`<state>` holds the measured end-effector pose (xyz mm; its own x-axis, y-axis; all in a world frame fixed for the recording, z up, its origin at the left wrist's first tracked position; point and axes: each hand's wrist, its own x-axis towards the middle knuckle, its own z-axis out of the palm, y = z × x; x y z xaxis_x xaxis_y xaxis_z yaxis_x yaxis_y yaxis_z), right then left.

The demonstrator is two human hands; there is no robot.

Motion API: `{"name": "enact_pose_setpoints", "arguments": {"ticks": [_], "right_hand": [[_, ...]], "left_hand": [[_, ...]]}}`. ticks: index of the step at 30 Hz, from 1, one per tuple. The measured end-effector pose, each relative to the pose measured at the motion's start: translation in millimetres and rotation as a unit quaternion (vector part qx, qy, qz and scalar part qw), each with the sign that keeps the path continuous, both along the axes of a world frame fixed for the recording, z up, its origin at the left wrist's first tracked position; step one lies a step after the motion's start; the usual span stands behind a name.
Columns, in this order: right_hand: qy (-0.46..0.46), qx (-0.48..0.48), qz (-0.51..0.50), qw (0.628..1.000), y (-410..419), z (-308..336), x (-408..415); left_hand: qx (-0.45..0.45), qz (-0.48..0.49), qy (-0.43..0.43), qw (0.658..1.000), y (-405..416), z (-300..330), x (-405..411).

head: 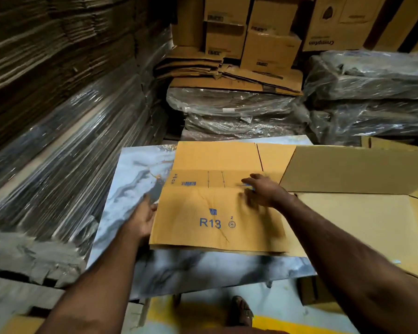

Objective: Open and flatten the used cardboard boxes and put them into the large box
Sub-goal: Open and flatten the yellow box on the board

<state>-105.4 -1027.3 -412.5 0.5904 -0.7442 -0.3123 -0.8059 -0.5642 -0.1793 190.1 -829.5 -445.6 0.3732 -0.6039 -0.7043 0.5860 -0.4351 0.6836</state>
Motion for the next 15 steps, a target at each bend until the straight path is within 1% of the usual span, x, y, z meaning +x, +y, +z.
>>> {"name": "enact_pose_setpoints", "arguments": {"ticks": [1,2,4,5,8,10,12,15], "right_hand": [[0.029,0.006,-0.022,0.999,9.2,-12.2,1.5],[0.058,0.019,-0.042,0.997,18.7,-25.4,2.1],[0.085,0.057,-0.083,0.991,38.2,-50.8,0.3],[0.077,0.074,-0.107,0.988,46.1,-61.6,-1.1],[0.053,0.092,-0.141,0.984,59.1,-79.8,-3.4],[0.056,0.103,-0.128,0.985,62.2,-87.4,-2.9],[0.068,0.107,-0.111,0.986,63.7,-95.2,0.6],[0.098,0.033,-0.071,0.992,57.7,-99.4,15.4]], "left_hand": [[0.010,-0.016,0.006,1.000,3.5,-0.5,-4.7],[0.025,-0.060,-0.007,0.998,4.7,-5.8,-5.8],[0.043,-0.122,-0.072,0.989,11.8,-12.4,-7.1],[0.045,-0.124,-0.095,0.987,14.7,-17.2,-8.8],[0.012,-0.100,-0.152,0.983,26.5,-33.1,-17.8],[0.011,-0.089,-0.173,0.981,37.1,-52.3,-20.9],[0.019,-0.040,-0.195,0.980,47.4,-57.2,-29.9],[0.018,0.013,-0.233,0.972,52.7,-60.4,-47.7]]}}
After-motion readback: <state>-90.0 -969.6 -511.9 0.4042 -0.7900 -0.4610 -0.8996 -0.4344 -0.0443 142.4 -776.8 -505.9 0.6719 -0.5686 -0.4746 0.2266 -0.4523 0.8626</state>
